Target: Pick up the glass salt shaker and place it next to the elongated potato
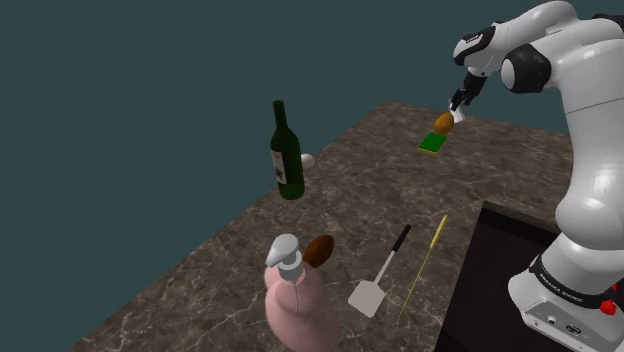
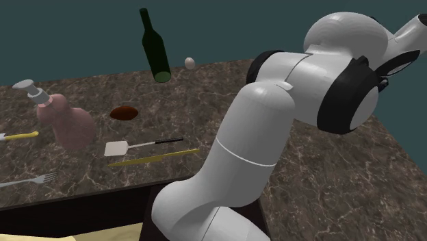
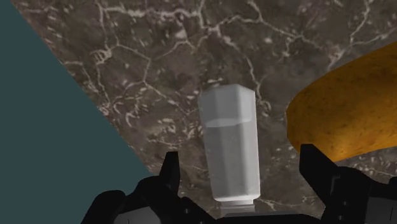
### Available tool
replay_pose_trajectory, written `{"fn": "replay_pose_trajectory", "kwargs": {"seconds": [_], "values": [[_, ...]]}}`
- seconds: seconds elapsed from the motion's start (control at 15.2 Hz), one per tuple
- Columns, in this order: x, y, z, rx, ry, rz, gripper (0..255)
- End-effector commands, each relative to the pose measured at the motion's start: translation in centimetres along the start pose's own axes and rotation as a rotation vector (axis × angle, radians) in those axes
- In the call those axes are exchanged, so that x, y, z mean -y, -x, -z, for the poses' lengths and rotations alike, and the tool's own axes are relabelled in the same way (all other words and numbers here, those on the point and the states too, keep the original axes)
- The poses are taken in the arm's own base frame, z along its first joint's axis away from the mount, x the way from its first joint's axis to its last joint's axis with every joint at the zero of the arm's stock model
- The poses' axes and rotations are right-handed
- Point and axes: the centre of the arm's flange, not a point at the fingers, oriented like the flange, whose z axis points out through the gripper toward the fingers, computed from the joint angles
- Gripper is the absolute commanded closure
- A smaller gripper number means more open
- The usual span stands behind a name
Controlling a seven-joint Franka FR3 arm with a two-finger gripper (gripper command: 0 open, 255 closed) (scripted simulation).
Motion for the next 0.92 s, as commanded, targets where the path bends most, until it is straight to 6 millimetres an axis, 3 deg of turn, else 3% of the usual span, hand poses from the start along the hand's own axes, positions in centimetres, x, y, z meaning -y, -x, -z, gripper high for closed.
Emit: {"fn": "replay_pose_trajectory", "kwargs": {"seconds": [0.0,0.07,0.33,0.86], "values": [[0.0,0.0,0.0,0.000,0.000,0.000,0],[0.0,0.0,0.0,0.000,0.000,0.000,0],[0.0,0.0,5.0,0.000,0.000,0.000,0],[0.0,0.0,5.0,0.000,0.000,0.000,0]]}}
